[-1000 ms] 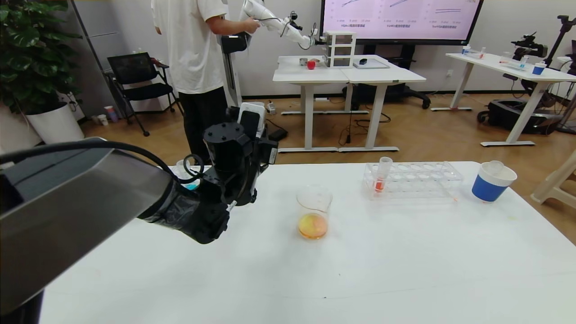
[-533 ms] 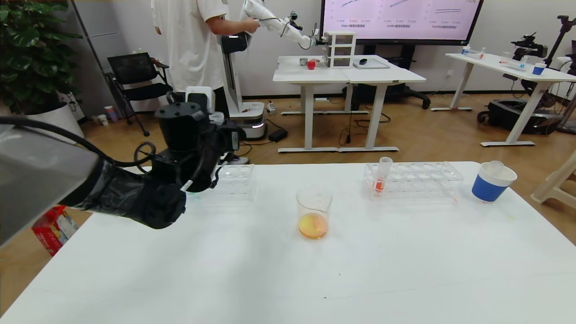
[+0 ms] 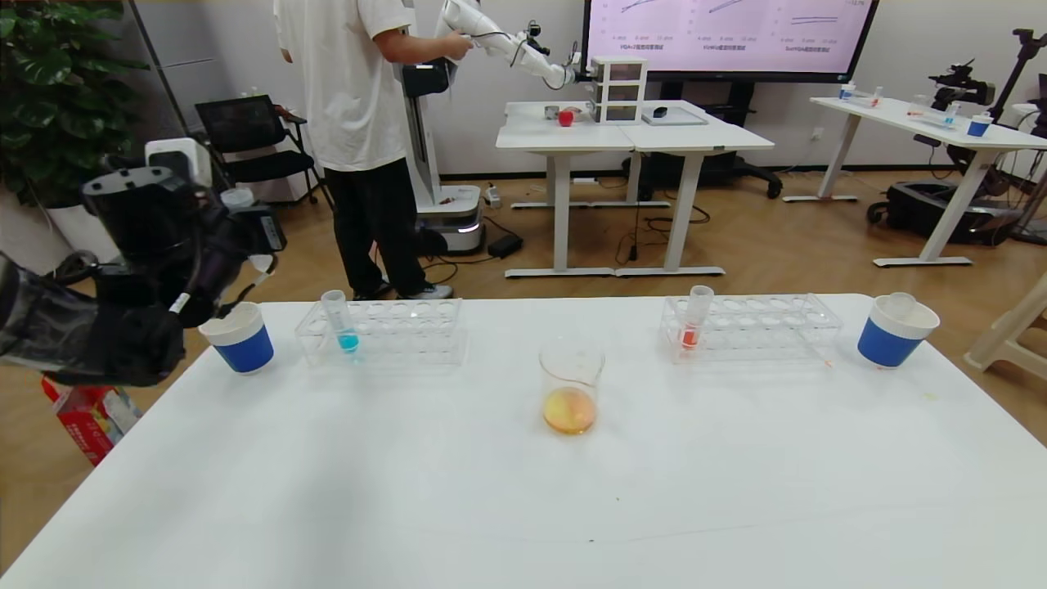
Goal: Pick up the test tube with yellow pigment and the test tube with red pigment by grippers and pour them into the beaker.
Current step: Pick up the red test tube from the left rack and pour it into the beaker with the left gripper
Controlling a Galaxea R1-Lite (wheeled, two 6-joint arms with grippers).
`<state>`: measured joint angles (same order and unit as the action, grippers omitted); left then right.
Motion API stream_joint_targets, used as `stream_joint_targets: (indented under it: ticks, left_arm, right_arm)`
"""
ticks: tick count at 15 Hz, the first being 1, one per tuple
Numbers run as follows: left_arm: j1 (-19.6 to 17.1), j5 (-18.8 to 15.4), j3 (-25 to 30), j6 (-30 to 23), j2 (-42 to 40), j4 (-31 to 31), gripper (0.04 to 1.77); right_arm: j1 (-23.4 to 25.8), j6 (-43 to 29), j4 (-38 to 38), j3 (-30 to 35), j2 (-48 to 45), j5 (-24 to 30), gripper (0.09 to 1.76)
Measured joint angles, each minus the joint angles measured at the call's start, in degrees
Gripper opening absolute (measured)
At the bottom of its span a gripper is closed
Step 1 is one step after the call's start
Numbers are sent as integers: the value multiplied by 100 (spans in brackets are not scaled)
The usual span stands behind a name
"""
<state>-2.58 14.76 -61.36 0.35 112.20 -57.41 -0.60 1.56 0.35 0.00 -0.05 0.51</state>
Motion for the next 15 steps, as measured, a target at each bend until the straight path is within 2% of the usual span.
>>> stream_joint_targets:
  ticks: [2,5,9,15]
  left_arm:
    - [-417,-179,0,-112,116,-11,50]
    - [-711,-197,-33,-139,478,-268,50]
    - [-816,-167,-140,-128,1206,-924,50]
    - [-946,-157,-380,-132,1879,-981,50]
  right_arm:
    - [0,0,0,0,0,0,174]
    - [0,0,0,0,0,-2,174]
    - [0,0,0,0,0,-2,174]
    - [0,0,0,0,0,0,174]
